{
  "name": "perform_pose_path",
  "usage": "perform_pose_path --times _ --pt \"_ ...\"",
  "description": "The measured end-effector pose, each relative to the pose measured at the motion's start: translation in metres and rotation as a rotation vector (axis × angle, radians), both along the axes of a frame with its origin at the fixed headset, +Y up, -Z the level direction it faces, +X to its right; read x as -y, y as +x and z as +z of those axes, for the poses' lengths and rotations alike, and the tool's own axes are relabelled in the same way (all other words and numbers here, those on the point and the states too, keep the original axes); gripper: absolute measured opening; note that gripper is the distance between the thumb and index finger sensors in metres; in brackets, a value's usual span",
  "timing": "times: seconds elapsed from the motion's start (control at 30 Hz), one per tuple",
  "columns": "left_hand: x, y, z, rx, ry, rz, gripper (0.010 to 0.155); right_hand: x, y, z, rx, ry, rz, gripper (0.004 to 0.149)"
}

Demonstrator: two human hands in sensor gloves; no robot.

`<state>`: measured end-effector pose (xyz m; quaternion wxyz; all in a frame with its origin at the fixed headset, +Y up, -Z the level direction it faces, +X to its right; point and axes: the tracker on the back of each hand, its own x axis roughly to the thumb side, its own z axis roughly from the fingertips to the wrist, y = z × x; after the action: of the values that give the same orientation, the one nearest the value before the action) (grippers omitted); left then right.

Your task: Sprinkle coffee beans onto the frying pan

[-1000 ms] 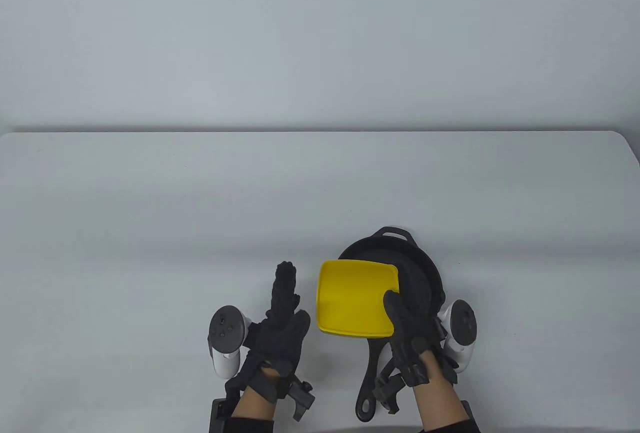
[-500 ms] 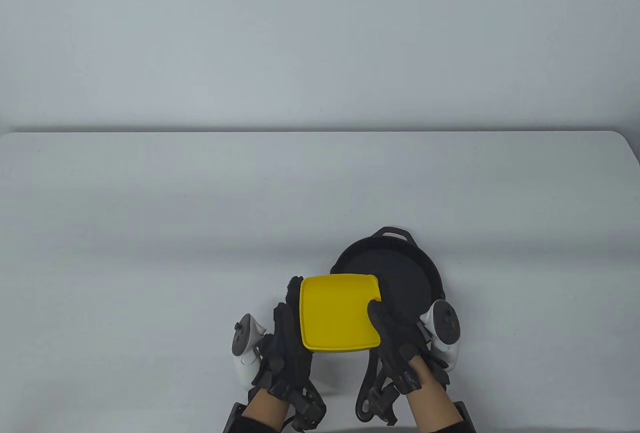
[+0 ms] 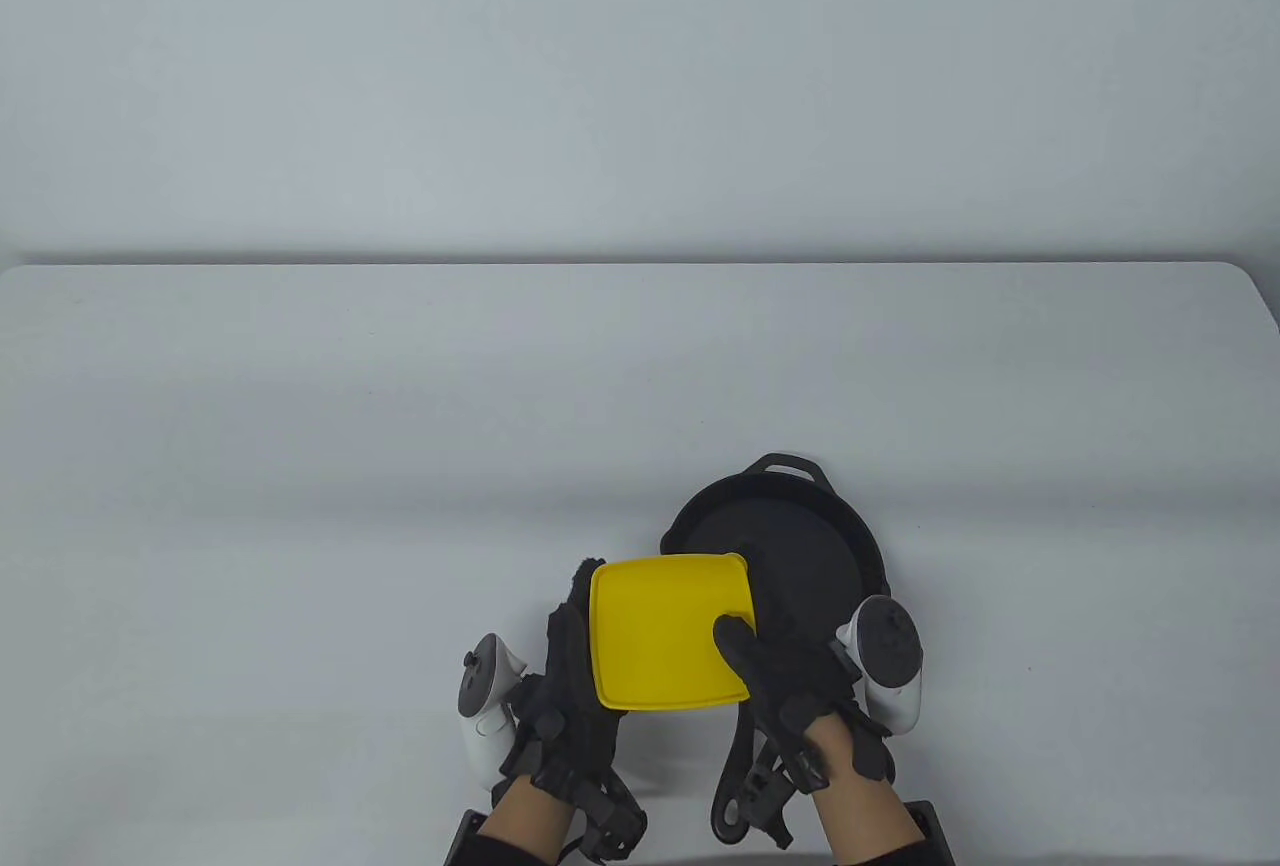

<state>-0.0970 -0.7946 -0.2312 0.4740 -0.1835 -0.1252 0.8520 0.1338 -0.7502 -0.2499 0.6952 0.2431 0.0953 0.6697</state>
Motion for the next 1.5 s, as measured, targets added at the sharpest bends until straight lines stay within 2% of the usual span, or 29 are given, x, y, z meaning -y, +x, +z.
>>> perform_pose_path --times 0.37,0.5,0.67,0.87,0.93,1.03,1.17,1.2,1.27,1.3,1.33,1.4,1.43,1.5 --pt "-0.001 0.002 0.002 0.033 -0.021 0.001 0.089 -0.004 0.005 0.0 -0.001 0.024 -0.065 0.07" --pt "0.001 0.001 0.002 0.036 -0.05 0.01 0.091 -0.006 0.006 0.0 0.008 0.039 -0.041 0.05" --pt "0.003 0.002 0.003 0.062 -0.101 0.008 0.092 -0.001 0.005 -0.002 -0.021 0.001 -0.1 0.041" --pt "0.0 -0.002 0.001 0.095 -0.161 -0.055 0.09 0.003 0.005 -0.003 -0.019 -0.06 -0.145 0.041" --pt "-0.002 -0.002 0.001 0.066 -0.176 -0.033 0.086 0.001 0.008 -0.006 -0.027 -0.066 -0.171 0.043" --pt "-0.002 -0.004 0.002 0.015 -0.167 -0.053 0.082 -0.015 0.024 -0.008 0.07 -0.04 -0.299 0.046" --pt "-0.002 -0.012 0.001 -0.05 -0.16 -0.135 0.082 -0.046 0.071 -0.024 0.272 0.026 -0.379 0.055" --pt "-0.001 -0.014 0.001 -0.061 -0.163 -0.14 0.082 -0.052 0.082 -0.026 0.3 0.036 -0.351 0.057" --pt "0.0 -0.016 0.001 -0.078 -0.176 -0.132 0.082 -0.066 0.114 -0.029 0.441 0.087 -0.212 0.058" --pt "0.0 -0.017 0.0 -0.086 -0.179 -0.123 0.083 -0.068 0.132 -0.029 0.582 0.069 -0.072 0.058" --pt "0.0 -0.017 0.0 -0.091 -0.18 -0.119 0.083 -0.068 0.143 -0.031 0.661 0.053 0.018 0.058" --pt "0.0 -0.018 0.0 -0.091 -0.179 -0.117 0.083 -0.062 0.168 -0.031 0.761 -0.002 0.238 0.058" --pt "0.0 -0.018 0.0 -0.09 -0.18 -0.117 0.083 -0.055 0.182 -0.03 0.81 -0.078 0.352 0.058" --pt "0.0 -0.017 0.0 -0.086 -0.182 -0.115 0.083 -0.038 0.2 -0.03 0.821 -0.2 0.441 0.058"
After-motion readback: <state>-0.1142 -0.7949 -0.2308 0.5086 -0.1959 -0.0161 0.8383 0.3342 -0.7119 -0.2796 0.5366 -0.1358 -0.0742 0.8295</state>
